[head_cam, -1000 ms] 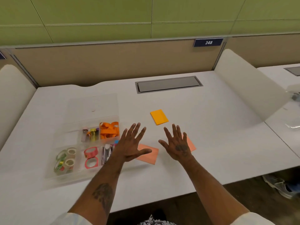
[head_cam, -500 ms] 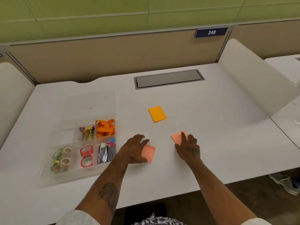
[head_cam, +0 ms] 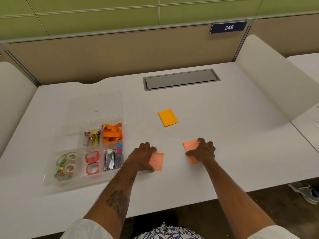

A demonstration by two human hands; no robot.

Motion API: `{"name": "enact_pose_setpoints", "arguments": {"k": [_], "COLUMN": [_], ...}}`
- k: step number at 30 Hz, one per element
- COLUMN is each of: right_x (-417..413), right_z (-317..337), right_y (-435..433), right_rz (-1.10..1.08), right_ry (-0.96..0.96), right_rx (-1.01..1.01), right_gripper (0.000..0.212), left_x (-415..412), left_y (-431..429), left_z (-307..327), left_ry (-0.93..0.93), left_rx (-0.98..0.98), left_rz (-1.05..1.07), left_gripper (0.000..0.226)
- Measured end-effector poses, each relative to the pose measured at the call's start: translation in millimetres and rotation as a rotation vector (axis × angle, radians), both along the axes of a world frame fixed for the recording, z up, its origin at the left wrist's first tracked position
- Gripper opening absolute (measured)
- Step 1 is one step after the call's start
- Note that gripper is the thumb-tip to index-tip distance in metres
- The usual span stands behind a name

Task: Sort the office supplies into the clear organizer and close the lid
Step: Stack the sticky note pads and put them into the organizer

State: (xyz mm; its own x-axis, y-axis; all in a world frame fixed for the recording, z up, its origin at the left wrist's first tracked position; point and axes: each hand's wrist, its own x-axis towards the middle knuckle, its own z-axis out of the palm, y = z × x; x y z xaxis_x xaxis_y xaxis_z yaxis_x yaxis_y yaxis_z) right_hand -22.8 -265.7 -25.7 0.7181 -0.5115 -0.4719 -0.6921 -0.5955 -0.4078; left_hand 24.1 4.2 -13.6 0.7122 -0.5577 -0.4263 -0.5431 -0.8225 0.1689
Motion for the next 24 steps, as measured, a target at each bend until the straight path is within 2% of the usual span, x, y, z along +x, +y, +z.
{"name": "enact_pose_setpoints", "arguments": {"k": [3,7,12,15,18,21,24], "right_x": [1.3,4.6,4.3,4.9,7.9,12.4,20.8], "right_z": [-1.2,-1.1,-0.3,0.4,3.4,11.6,22.5], "right_y": [0.0,2.0,-5.5,-8.6,-9.5,-7.7,-1.1], "right_rz": [-0.038,-0.031,0.022,-0.021,-0.069,-0.18,-0.259], "right_ry": [-0.011,0.024,-0.007,-0.092,-0.21,-0.326,-0.425], "right_rx": [0.043,0.052,0.034,0.103,0.196,0.316,0.416], "right_gripper": [0.089,0.075,0.08,0.063,0.043,0.037,0.036], "left_x": [2.4,4.7,4.2,3.7,4.6,6.2,7.9], "left_y": [-2.8,-4.9,-5.9,-6.4,-8.8,-9.9,-3.4], "left_z": [-1.5,-4.6,-5.7,-4.0,1.6,9.4,22.1], "left_ry": [-0.013,-0.028,-0.027,-0.013,0.023,0.083,0.171], "left_rx": [0.024,0.057,0.05,0.049,0.033,-0.105,-0.356], "left_rz": [0.007,0.008,0.011,0.033,0.093,0.247,0.414], "left_gripper": [0.09,0.092,0.091,0.083,0.064,0.037,0.044]}}
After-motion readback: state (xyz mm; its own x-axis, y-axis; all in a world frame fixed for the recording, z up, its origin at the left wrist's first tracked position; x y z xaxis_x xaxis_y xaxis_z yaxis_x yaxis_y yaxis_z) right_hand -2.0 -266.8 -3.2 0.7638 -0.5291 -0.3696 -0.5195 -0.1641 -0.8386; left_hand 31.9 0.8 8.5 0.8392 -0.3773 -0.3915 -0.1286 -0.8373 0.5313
